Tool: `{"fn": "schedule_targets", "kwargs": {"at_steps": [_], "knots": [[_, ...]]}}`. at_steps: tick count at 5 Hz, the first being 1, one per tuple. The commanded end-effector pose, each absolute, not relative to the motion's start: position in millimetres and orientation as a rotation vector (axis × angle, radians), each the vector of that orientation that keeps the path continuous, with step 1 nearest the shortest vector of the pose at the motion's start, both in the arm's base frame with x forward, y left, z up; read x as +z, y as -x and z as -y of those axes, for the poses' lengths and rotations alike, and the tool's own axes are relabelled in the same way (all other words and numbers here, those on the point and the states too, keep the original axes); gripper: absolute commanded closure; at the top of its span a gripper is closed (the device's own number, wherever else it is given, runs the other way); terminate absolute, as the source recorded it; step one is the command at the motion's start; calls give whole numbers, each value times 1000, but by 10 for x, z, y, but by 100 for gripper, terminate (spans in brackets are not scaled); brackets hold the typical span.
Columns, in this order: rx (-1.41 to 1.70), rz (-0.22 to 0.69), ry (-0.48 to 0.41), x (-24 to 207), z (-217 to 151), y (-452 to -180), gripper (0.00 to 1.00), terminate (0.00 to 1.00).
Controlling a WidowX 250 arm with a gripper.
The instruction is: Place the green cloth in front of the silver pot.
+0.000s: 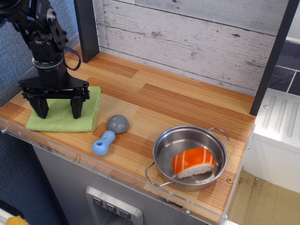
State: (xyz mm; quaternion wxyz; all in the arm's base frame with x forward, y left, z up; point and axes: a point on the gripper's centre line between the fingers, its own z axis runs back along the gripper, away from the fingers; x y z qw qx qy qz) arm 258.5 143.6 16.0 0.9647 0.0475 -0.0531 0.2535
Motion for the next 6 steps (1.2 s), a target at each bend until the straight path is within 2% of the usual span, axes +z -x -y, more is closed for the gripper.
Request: {"fn": "schedule_targets", "kwargs": {"at_steps": [1,4,6], "knots": [[519,169,-76,214,-1413,-2637,0,0],[485,167,-38,130,-1175,-2817,0,0],[448,176,-8,74,-887,-3180,0,0]]}}
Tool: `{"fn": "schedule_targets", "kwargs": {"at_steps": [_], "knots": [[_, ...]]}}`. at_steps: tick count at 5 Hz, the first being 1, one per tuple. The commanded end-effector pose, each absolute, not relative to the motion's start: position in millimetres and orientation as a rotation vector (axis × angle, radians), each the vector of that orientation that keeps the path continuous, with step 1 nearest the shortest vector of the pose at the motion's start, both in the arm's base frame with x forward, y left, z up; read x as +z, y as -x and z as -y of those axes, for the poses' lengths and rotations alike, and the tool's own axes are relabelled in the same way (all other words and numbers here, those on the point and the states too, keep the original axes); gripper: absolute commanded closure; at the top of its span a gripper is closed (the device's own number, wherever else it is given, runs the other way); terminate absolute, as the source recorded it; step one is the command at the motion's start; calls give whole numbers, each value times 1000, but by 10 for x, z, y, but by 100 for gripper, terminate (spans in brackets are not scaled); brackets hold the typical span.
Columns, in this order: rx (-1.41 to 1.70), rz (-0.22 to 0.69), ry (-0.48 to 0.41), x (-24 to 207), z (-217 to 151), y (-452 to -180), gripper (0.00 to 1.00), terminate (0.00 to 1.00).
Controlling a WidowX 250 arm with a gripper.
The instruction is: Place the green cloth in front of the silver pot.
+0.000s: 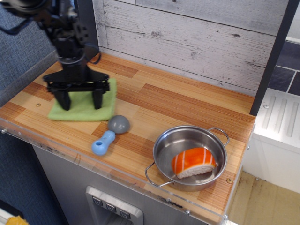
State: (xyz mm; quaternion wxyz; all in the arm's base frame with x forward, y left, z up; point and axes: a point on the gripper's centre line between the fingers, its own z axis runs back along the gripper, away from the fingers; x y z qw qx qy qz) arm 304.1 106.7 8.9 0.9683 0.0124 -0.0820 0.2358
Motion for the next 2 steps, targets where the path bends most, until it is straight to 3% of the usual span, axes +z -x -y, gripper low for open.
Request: {"fn": "schedule_targets", "kwargs": {"at_steps": [1,2], "knots": [[399,175,-11,42,-668,-3351,0,0],[319,178,-9,18,-269,-3555,0,0]]}}
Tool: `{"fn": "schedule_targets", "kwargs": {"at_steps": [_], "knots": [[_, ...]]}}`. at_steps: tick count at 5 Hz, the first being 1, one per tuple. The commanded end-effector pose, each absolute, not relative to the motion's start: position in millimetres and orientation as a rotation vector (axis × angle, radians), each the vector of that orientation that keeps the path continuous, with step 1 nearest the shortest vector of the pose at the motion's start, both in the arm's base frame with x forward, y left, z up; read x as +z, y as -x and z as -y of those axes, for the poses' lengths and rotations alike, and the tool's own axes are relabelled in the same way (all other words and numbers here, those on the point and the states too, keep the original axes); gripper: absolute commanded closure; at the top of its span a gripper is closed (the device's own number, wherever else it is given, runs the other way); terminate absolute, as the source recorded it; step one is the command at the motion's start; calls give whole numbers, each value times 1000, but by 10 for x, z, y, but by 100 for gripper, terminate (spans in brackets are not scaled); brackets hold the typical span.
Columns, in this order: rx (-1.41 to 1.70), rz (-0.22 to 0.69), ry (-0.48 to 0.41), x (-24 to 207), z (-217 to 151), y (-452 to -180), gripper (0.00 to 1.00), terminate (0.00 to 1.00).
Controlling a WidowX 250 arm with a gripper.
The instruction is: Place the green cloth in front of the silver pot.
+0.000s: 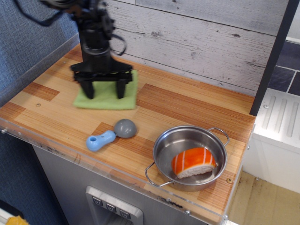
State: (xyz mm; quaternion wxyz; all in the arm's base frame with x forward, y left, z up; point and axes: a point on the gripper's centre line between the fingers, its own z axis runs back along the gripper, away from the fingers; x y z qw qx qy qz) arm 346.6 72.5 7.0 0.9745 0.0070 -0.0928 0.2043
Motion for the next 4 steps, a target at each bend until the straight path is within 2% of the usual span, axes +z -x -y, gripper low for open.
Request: {"fn": "schedule_targets", "kwargs": {"at_steps": [1,4], "knots": [[228,182,-9,10,175,-3672,0,0],[49,191,-10,87,1111,-3550,0,0]]}}
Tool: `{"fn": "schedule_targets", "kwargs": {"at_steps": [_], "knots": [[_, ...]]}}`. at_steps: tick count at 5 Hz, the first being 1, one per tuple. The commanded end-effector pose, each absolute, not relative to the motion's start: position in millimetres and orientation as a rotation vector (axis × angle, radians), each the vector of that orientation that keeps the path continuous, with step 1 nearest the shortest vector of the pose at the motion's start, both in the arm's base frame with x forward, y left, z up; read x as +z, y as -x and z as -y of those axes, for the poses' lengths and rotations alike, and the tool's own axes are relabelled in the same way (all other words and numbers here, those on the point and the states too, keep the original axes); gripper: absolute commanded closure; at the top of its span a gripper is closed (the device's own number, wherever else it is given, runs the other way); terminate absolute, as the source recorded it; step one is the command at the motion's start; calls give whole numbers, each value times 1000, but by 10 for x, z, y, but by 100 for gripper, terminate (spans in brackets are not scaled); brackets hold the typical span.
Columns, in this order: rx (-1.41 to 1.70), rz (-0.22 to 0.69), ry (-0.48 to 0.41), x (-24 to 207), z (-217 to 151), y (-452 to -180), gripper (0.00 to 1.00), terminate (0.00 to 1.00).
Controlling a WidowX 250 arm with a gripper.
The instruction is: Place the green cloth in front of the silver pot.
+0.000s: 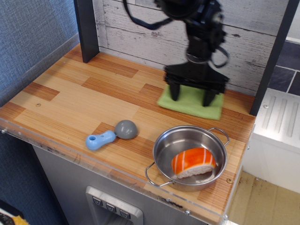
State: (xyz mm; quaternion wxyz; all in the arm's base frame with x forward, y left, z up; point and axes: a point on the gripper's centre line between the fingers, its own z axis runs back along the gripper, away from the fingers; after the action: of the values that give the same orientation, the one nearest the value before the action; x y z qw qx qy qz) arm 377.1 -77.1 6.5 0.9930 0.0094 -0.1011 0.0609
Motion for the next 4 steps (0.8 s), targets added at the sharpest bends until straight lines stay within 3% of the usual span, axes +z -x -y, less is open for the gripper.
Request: {"fn": "schedule_targets", "kwargs": {"at_steps": [1,4], "knots": [[55,180,9,189,1177,-3485,0,0],[111,204,0,389,977,-3485,0,0]]}}
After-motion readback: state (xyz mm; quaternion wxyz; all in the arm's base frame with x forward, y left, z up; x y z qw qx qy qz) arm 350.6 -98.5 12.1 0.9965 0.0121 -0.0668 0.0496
